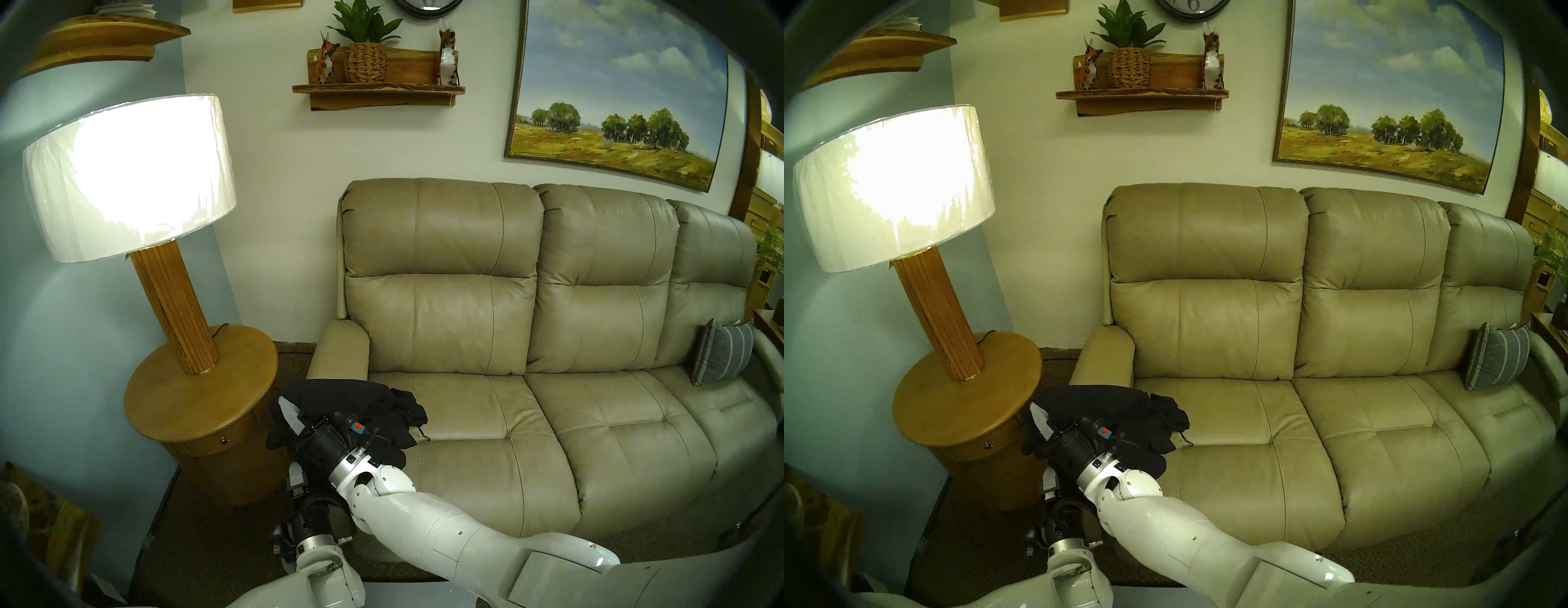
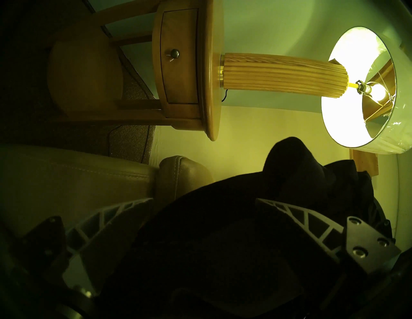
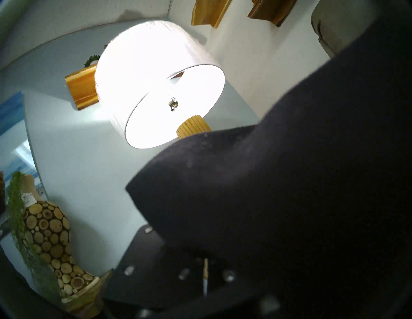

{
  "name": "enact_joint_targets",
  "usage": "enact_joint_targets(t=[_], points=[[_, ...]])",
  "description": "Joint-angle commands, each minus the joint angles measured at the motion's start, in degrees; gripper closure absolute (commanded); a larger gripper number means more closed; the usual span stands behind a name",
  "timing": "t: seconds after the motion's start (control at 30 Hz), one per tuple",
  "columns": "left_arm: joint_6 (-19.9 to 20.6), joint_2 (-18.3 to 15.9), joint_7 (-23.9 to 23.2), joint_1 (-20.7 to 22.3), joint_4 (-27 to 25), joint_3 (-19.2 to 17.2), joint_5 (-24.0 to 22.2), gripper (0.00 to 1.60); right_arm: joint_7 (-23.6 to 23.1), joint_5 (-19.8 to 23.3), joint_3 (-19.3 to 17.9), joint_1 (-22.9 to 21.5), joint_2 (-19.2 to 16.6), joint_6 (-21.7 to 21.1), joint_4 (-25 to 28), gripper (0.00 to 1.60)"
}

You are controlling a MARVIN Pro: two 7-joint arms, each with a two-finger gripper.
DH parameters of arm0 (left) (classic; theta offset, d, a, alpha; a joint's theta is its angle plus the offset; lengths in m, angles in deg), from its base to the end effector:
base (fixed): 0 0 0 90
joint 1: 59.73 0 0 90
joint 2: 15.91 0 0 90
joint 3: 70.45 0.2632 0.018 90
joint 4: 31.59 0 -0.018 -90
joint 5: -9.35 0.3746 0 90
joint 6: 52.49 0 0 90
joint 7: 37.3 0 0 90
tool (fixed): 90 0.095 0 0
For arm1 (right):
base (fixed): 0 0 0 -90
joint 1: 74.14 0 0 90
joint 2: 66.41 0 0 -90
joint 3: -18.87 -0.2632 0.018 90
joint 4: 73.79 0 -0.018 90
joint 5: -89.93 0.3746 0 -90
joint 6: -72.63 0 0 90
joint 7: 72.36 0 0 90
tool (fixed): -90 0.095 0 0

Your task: Drape jacket on sofa arm

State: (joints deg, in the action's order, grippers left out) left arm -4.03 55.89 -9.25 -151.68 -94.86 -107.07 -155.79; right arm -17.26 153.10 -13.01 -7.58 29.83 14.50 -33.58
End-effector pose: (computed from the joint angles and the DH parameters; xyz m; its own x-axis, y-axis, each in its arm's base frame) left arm 0.2746 -0.0862 -0.5319 -0.3953 0.9171 -0.0512 0.1102 0.1027 0.9886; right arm 0.3867 0.3424 -0.4145 0.3289 -0.5092 0.7953 0.7486 -0.3729 -0.5483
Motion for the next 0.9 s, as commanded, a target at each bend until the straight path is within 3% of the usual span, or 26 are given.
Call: enact_joint_targets(t=[0.0,0.43,0.87], points=[[0.0,0.2,-0.7,-0.1,-0.5,-0.2,0.1,0.0,1.4,-0.6,2.1,-4.8,4.4,1.8,0.1,1.6],[1.6,0.0,-0.6,1.1,0.7,1.4,1.6,0.0,2.4,0.7,2.2,-5.1,4.7,3.4,-0.1,1.6],[5.8,1.0,2.0,7.5,7.7,4.7,4.1,0.0,1.8,0.6,2.0,-5.6,4.1,2.5,0.2,1.6]])
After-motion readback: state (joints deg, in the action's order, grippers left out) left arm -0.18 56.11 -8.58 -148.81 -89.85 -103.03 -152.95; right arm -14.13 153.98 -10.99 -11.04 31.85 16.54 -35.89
